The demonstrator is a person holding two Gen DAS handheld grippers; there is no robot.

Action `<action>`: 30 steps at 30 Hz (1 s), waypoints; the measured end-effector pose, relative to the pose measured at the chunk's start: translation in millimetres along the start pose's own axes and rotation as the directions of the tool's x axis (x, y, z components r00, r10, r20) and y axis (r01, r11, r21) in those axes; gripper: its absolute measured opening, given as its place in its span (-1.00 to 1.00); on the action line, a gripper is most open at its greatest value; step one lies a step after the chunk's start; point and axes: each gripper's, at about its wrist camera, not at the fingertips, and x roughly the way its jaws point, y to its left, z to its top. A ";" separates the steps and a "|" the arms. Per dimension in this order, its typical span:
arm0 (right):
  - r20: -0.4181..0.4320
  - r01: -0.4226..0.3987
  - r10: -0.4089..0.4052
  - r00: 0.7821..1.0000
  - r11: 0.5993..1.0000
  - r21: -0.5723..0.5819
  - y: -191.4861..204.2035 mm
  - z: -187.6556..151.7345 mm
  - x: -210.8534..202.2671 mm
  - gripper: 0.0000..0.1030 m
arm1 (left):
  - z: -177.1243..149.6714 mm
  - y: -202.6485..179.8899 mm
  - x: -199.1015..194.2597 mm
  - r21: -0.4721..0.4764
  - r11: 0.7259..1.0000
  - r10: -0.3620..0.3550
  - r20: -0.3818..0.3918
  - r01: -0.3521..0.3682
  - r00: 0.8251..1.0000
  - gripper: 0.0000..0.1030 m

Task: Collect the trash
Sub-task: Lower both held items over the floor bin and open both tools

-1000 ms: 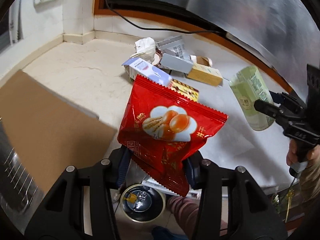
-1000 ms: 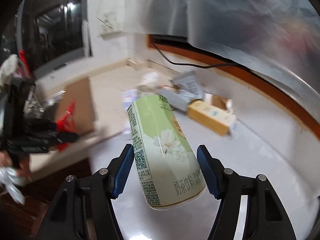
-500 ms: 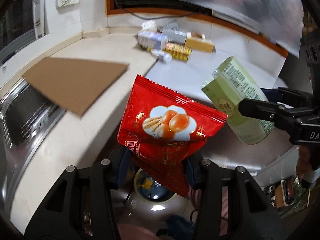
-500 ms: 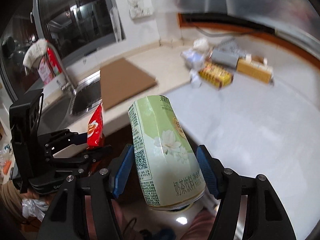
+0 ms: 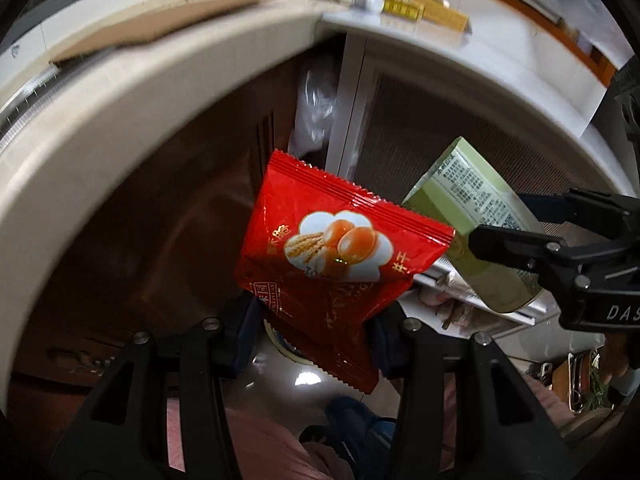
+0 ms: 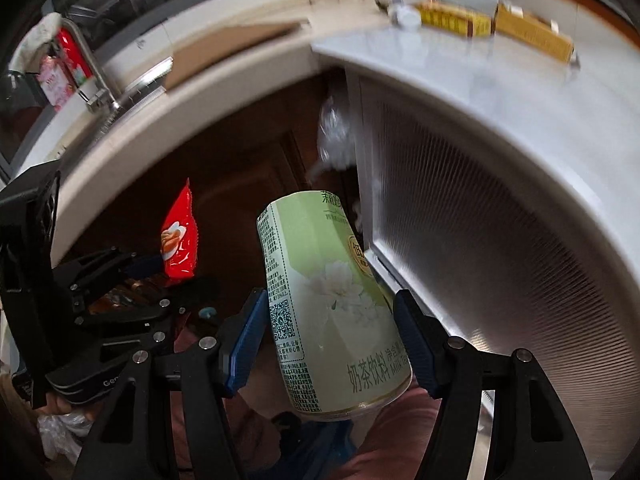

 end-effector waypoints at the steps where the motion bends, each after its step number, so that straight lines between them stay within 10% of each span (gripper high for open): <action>1: -0.012 0.007 -0.007 1.000 1.000 0.004 -3.9 0.7 10.6 0.25 | -4.9 0.9 7.6 -0.001 1.000 -0.001 -0.010 0.001 1.000 -0.16; 30: -0.236 0.107 -0.087 0.968 0.992 0.072 -43.3 -26.8 182.1 0.26 | -36.9 -0.5 146.7 -0.018 0.999 -0.041 -0.217 0.038 0.975 -0.16</action>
